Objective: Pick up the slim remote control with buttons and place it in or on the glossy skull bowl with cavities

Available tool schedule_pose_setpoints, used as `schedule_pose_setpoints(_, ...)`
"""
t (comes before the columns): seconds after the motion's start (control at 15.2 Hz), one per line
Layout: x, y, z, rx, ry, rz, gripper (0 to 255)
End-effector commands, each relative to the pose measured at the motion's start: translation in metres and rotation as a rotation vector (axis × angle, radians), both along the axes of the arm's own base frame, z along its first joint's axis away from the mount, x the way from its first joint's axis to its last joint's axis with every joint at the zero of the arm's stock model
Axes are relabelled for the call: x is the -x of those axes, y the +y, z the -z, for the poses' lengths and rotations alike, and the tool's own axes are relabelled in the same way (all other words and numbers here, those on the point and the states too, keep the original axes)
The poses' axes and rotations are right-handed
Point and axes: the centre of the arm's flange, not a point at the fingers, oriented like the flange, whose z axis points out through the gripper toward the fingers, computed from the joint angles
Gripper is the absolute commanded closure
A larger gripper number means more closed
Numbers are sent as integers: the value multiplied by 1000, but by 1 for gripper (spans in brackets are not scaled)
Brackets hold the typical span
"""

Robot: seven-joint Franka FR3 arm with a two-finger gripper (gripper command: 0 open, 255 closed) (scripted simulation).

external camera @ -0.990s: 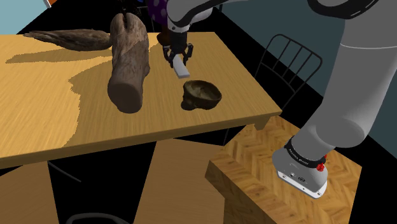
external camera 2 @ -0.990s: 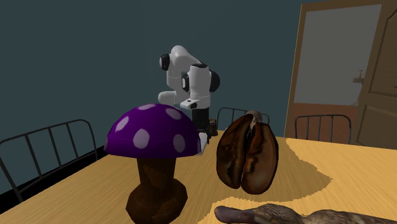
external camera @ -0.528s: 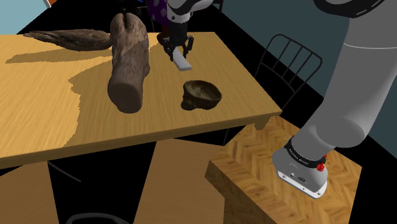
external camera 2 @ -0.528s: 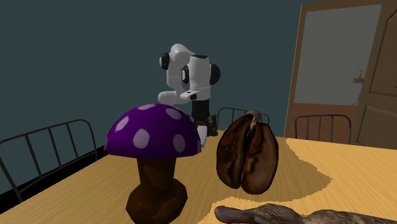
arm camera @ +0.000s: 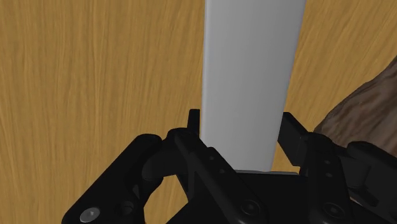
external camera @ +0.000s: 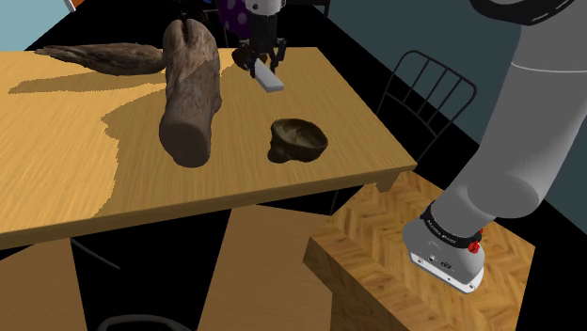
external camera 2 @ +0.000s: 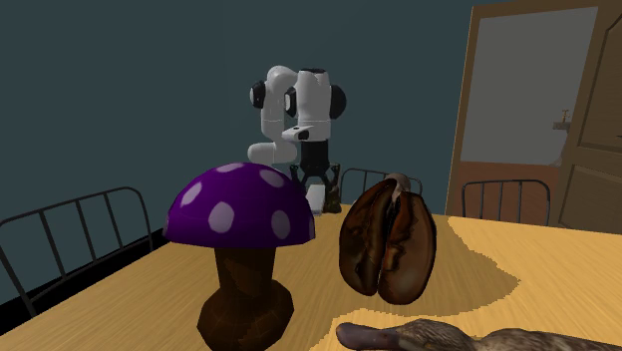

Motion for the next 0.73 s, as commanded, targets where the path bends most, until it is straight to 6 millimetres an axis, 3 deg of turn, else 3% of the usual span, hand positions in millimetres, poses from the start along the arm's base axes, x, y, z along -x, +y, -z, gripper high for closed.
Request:
schedule_pose_setpoints(0.0,1,-1,-12,0,0,0,255)
schedule_pose_setpoints(0.46,1,-1,-46,0,0,0,255)
schedule_pose_setpoints(0.66,39,12,-47,0,0,0,255)
